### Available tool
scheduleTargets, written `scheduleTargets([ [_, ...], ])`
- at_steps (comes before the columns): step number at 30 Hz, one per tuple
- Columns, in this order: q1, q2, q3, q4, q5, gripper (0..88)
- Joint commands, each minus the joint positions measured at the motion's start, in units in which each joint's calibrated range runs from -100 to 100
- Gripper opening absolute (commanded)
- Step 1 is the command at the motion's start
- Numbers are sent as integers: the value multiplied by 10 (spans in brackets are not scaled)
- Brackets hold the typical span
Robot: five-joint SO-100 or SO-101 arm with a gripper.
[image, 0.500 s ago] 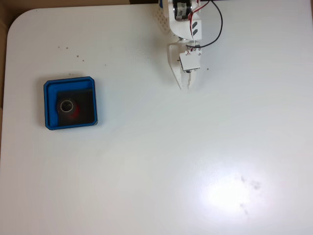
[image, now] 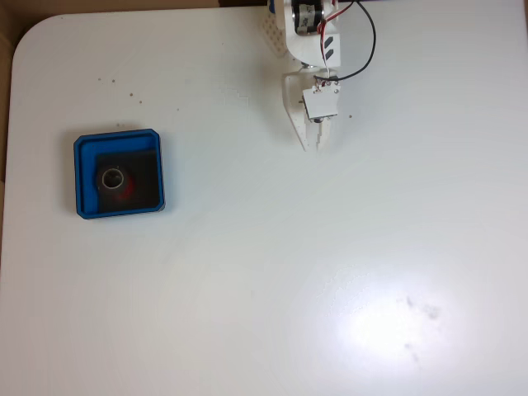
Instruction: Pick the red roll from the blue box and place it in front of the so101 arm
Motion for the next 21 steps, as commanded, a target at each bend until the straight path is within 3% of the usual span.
scheduleTargets([
  [1, 57, -32, 7, -12, 3, 16],
  [12, 344, -32, 7, -12, 3, 16],
  [21, 518, -32, 5, -12, 3, 16],
])
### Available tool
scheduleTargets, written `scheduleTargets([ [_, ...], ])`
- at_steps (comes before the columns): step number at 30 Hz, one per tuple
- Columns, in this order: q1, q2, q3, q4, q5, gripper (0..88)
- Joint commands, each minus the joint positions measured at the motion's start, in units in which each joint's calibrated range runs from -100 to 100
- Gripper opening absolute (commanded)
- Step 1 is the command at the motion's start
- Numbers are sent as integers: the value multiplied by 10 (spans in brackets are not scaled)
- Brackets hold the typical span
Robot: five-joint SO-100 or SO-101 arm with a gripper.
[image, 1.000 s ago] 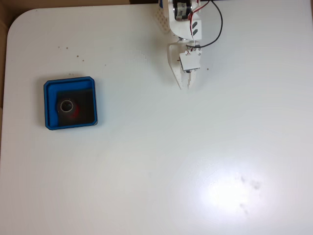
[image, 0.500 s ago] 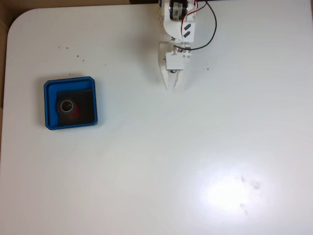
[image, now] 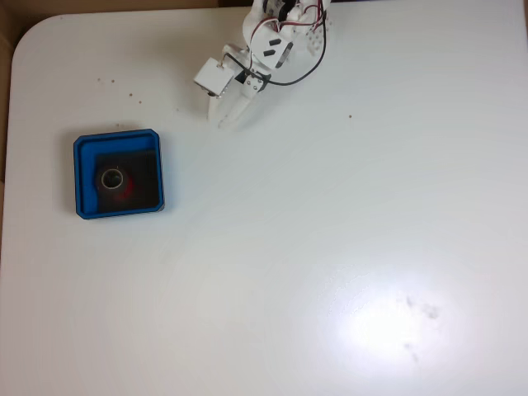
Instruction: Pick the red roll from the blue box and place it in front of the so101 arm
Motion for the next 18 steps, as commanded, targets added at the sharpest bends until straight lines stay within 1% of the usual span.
scheduleTargets([
  [1, 58, -32, 4, -12, 3, 16],
  [4, 82, -29, -16, -18, 3, 16],
  [10, 79, 23, -102, -19, 3, 16],
  [14, 77, 127, -169, -19, -3, 16],
  [18, 77, 264, -272, -19, -3, 16],
])
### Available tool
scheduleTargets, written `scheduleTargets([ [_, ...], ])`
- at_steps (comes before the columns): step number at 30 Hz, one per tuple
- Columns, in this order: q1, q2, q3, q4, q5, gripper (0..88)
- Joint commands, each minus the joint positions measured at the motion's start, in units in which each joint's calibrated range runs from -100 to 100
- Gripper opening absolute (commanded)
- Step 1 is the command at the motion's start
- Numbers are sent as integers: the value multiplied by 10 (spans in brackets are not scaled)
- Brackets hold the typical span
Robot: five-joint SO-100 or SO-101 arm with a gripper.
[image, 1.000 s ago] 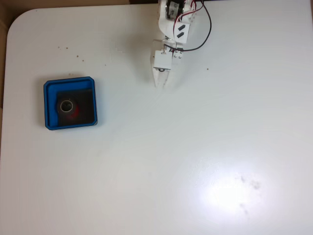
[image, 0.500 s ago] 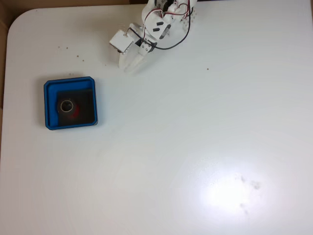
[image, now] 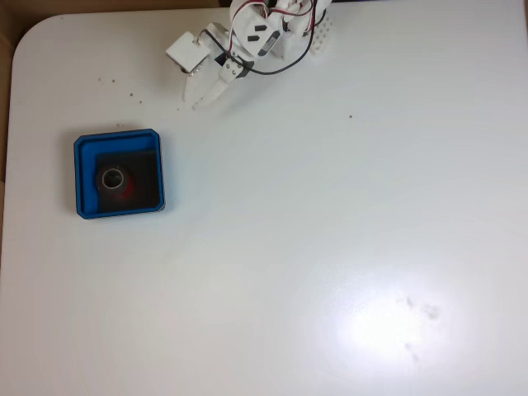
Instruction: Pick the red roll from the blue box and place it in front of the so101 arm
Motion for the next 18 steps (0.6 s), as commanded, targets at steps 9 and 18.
scheduleTargets([
  [9, 0, 387, -339, -12, -2, 16],
  [18, 1, 630, -574, -12, -2, 17],
])
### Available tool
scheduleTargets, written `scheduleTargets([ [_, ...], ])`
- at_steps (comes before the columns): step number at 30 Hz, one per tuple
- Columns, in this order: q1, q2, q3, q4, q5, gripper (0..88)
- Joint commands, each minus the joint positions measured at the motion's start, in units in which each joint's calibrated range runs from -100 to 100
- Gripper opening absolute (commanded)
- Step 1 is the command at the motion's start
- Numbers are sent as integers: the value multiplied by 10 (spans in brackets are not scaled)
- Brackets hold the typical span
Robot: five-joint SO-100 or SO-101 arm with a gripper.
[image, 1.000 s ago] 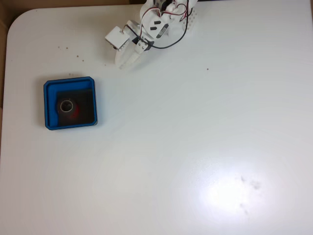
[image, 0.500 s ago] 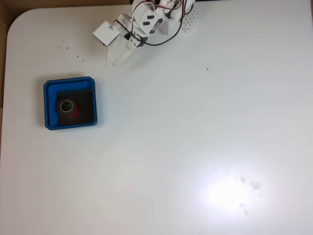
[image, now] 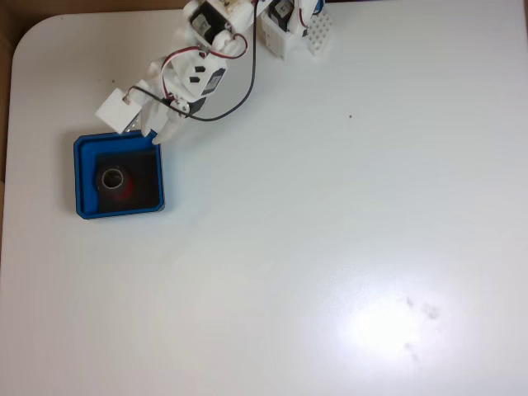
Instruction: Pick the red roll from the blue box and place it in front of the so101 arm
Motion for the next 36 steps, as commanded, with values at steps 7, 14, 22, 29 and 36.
scheduleTargets([
  [7, 6, 267, -308, -11, -2, 17],
  [14, 14, 395, -426, -8, -2, 67],
  [22, 31, 429, -430, -6, 4, 177],
  [29, 31, 457, -432, -6, 4, 177],
  [36, 27, 499, -439, -11, 4, 177],
])
